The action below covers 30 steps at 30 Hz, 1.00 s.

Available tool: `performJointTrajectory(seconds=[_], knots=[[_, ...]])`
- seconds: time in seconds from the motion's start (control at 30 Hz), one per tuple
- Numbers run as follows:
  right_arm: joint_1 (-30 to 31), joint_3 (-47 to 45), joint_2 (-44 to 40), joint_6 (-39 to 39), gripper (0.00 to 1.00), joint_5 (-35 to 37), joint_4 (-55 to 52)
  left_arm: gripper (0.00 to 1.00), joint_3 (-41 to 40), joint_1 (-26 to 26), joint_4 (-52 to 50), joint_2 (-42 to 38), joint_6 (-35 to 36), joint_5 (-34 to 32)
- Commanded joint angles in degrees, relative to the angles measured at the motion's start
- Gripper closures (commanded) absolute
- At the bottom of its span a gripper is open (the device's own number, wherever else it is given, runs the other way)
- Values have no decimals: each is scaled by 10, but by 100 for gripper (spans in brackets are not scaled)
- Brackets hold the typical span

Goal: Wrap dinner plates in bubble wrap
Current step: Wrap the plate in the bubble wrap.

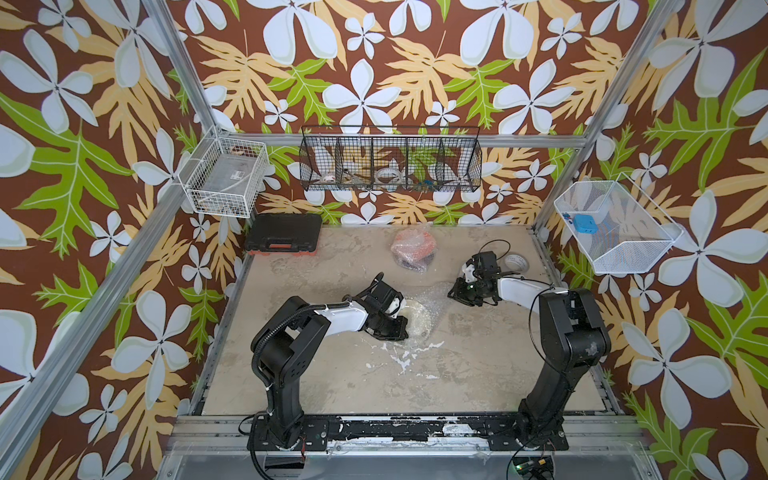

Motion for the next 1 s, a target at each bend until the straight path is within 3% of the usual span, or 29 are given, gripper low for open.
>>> performJointTrajectory(seconds=[0.0,0.03,0.17,0.4,0.53,0.7,0.97], knots=[[1,-2,-15,12,93,-55,23,100,-13,6,-77,6,2,-76],[2,-9,-27,19,99,-73,28,100,-17,11,-69,4,-1,-69],[22,-38,-80,55,100,-149,53,100,-42,36,-30,-3,-16,-27],[145,-81,-127,143,100,-228,127,100,-59,53,-1,2,-20,22],[211,-112,-105,187,100,-229,187,100,-66,54,5,1,-21,27],[239,-148,-45,205,100,-205,231,100,-73,56,4,-18,-23,26],[239,-140,20,134,100,-143,144,100,-52,64,-27,-84,-22,28]])
